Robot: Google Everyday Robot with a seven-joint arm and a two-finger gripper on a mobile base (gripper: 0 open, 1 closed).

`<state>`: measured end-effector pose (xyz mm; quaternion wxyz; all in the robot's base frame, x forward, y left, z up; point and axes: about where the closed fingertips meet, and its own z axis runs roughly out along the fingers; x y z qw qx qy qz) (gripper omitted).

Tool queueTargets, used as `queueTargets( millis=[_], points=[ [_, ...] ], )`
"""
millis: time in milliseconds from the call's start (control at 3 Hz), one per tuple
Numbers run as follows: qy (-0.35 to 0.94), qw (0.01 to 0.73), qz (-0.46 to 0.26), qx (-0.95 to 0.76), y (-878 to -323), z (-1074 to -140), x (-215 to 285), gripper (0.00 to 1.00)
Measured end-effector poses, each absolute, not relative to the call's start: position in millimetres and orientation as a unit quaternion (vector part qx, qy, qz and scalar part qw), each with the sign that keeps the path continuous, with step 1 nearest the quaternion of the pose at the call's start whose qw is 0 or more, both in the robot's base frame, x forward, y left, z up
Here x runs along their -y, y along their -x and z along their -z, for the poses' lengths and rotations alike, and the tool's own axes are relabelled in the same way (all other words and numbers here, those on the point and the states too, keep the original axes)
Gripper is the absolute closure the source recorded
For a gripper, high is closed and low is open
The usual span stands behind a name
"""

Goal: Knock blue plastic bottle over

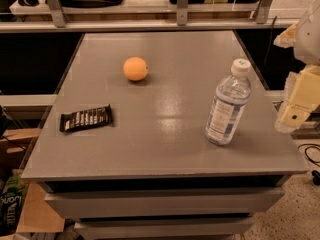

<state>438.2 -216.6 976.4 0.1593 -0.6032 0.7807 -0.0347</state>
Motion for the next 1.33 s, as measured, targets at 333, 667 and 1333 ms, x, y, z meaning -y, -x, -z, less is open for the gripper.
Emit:
queueTargets(
  millis=[333,667,1333],
  points=[
    [0.602,0.161,0.036,-0.781,-438,-977,216,0.0],
    [0.595,0.181,0.014,-0.783,-436,-976,213,0.0],
    [0.567,0.267,-0.082,-0.774,-435,-955,202,0.0]
  ],
)
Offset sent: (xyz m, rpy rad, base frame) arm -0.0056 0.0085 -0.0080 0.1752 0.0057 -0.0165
